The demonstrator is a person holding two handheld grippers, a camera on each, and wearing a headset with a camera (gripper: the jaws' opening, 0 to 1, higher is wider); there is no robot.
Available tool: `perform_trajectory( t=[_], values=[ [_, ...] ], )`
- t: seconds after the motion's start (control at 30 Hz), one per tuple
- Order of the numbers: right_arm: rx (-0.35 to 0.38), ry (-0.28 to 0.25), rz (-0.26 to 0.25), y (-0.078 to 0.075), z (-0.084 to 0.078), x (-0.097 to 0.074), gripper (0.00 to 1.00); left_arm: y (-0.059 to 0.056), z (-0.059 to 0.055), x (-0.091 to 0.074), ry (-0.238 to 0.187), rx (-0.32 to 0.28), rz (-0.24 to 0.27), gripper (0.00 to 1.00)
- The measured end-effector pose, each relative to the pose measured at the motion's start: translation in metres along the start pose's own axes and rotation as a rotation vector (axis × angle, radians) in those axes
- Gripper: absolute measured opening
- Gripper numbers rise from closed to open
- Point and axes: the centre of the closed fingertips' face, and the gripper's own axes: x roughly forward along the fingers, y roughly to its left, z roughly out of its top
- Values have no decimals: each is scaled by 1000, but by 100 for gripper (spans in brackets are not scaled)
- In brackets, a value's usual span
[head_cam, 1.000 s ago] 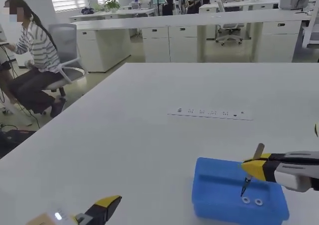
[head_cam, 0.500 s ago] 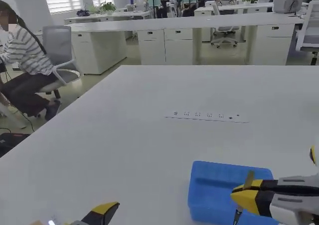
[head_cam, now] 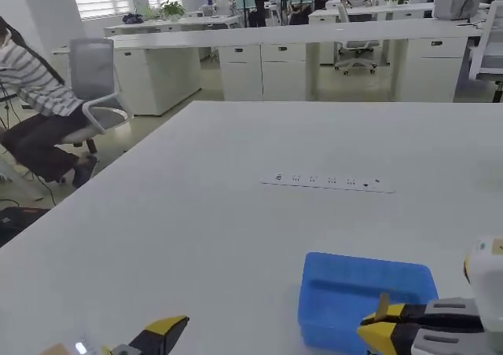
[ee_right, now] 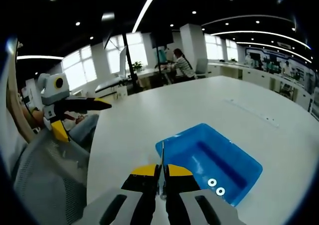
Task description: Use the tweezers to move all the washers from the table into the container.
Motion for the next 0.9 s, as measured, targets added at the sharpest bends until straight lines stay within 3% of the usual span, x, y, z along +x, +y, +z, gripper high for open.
perform_trajectory(
  t=[0.13,0.73,0.9],
  values=[
    [0,11,8,2,-4,2,2,-1,3,-1,-16,3,-1,90],
    [-23,25,26,4,-8,5,2,-1,2,0,-8,2,-5,91],
    [-108,43,46,15,-9,7,2,-2,1,0,-6,3,-8,91]
  ],
)
